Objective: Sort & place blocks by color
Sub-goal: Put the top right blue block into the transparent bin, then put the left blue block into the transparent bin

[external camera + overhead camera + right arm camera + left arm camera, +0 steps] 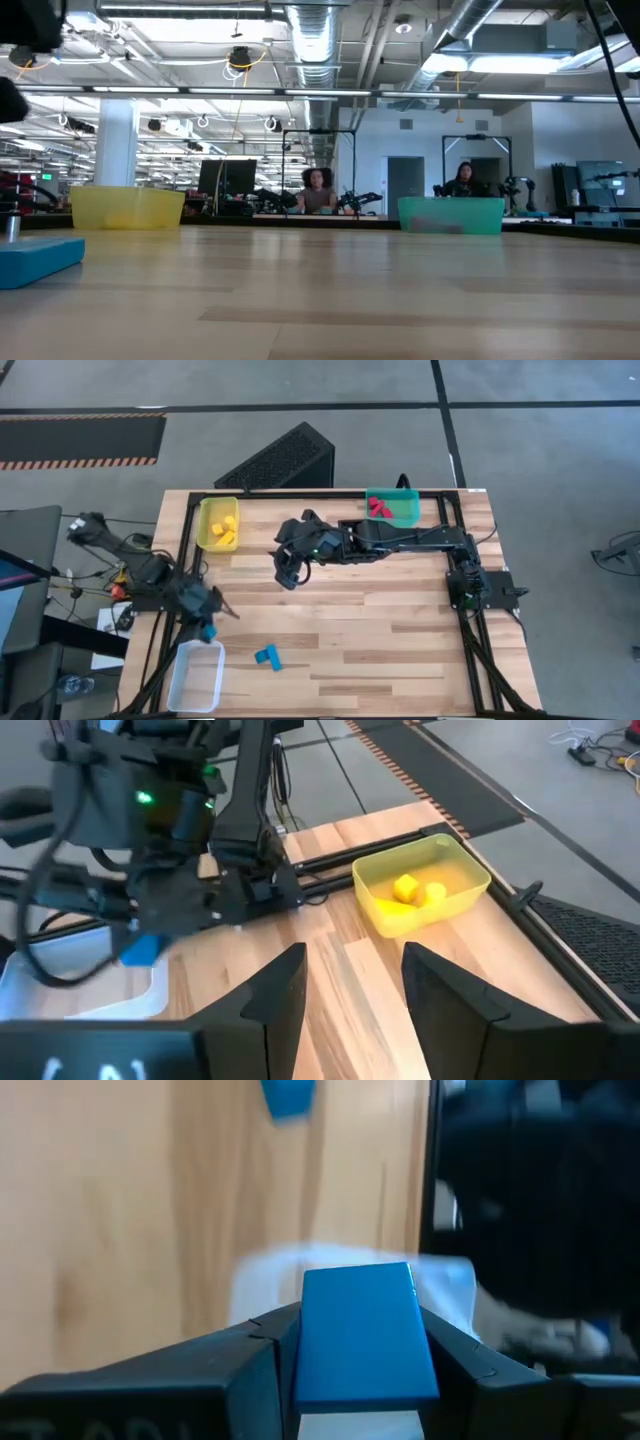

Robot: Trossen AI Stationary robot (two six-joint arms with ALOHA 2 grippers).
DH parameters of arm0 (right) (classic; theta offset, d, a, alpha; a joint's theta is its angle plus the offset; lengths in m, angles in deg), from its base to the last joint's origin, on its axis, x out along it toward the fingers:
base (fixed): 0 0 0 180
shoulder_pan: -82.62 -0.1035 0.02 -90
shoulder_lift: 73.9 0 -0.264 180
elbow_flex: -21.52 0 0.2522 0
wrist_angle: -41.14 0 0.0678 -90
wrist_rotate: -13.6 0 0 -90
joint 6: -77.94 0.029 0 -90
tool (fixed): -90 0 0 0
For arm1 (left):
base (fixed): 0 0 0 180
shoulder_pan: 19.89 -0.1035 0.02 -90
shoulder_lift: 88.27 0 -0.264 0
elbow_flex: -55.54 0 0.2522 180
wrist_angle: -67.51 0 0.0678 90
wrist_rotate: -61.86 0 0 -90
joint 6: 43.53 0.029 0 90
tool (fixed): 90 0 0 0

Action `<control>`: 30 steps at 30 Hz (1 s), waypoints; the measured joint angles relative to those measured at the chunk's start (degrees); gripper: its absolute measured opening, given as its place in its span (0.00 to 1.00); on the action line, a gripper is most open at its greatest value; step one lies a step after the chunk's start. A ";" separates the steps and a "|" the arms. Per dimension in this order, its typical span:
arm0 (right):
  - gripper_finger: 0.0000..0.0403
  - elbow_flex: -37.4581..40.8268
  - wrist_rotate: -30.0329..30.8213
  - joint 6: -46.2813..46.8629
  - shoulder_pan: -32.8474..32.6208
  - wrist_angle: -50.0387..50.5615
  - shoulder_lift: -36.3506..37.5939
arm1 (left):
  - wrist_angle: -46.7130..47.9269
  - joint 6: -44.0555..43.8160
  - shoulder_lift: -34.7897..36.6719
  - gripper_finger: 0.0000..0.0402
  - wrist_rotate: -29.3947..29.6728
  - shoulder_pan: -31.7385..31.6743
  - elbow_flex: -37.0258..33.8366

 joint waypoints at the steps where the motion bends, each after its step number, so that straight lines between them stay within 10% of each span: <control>1: 0.46 0.02 -0.04 0.00 0.00 0.27 -0.02 | 0.49 -1.14 0.05 0.28 -0.24 1.95 0.00; 12: 0.45 0.02 -0.22 -0.15 0.07 0.79 -0.04 | -7.68 -12.94 -6.22 0.28 6.44 24.26 0.00; 23: 0.46 0.02 -1.24 -0.01 0.07 5.45 -0.04 | -8.04 -17.58 -13.26 0.40 13.80 30.77 0.00; 30: 0.46 11.74 -16.55 0.18 -1.03 9.22 -0.18 | -7.60 -16.28 -14.14 0.60 15.25 30.91 0.00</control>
